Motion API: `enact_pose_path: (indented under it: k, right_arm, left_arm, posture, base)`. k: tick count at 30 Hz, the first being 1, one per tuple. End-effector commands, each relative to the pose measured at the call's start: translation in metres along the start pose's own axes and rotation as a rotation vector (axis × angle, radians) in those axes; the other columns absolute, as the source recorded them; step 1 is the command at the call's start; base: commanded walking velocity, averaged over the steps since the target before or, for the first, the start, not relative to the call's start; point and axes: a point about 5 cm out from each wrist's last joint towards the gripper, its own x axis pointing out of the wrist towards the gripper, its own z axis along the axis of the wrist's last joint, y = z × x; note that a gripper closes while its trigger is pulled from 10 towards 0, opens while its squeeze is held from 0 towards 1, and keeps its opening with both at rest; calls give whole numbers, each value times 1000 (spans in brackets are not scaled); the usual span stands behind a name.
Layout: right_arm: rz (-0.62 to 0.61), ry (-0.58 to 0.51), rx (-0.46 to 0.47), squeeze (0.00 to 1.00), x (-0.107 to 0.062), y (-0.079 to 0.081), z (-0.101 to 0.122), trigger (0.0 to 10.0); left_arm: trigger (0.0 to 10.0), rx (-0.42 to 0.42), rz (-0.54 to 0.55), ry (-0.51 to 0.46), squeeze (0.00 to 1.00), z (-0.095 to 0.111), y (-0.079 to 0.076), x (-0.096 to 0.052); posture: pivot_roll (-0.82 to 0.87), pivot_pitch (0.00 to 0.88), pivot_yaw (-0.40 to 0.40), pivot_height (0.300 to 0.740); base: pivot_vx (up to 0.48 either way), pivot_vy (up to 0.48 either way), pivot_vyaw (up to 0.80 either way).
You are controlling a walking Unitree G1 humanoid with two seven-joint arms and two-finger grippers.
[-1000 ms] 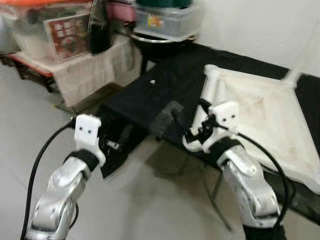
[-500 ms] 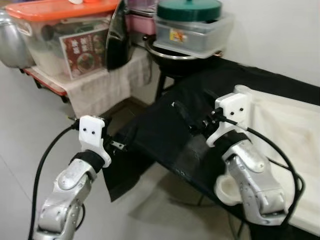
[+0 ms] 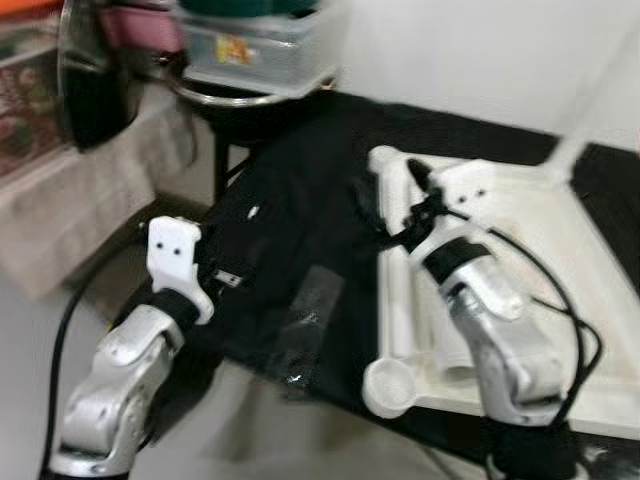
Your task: Building children table
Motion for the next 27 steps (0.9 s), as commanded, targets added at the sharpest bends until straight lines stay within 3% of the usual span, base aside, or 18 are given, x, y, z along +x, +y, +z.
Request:
enact_pose_path:
  k: [1,9,13,14,15,17,19,21,23,27]
  right_arm:
    - [-33,27,-9,0,0,-4,-4,10000]
    - [-99,143,-2,0,12,-19,-9,10000]
    - [-88,193,39,0,18,-20,-10,10000]
    - [-72,265,75,0,23,-18,-14,10000]
    - [-72,265,75,0,23,-18,-14,10000]
    - [2,412,105,0,29,-12,-18,10000]
    - [35,459,111,0,31,-10,-19,10000]
    - [123,602,97,0,33,-7,-25,10000]
    - [135,744,85,0,36,-12,-29,10000]
    - [123,844,101,0,45,-20,-27,10000]
  left_arm:
    - [10000,6,4,19,0,-3,1,-2]
    - [10000,18,-9,40,0,-8,-4,-1]
    - [10000,20,-13,45,0,-9,-5,-1]
    - [10000,19,-14,50,0,-10,-6,-1]
    - [10000,19,-14,50,0,-10,-6,-1]
    - [10000,31,-18,57,0,-11,-8,0]
    - [10000,36,-20,58,0,-11,-8,0]
    - [10000,45,-27,61,0,-12,-10,0]
    - [10000,57,-40,63,0,-12,-13,0]
    - [10000,66,-72,78,0,-16,-22,-2]
  posture:
    - [65,75,-32,740]
    - [64,63,-37,740]
    - [65,62,-37,740]
    - [64,62,-34,740]
    - [64,62,-34,740]
    - [60,71,-33,740]
    - [60,71,-33,740]
    - [57,78,-35,740]
    - [58,84,-41,740]
    - [52,101,-53,740]
  base:
    - [0,0,-800]
    - [0,0,-800]
    - [0,0,0]
    - [0,0,0]
    - [0,0,0]
    - [0,0,0]
    - [0,0,0]
    - [0,0,0]
    - [0,0,0]
    - [0,0,0]
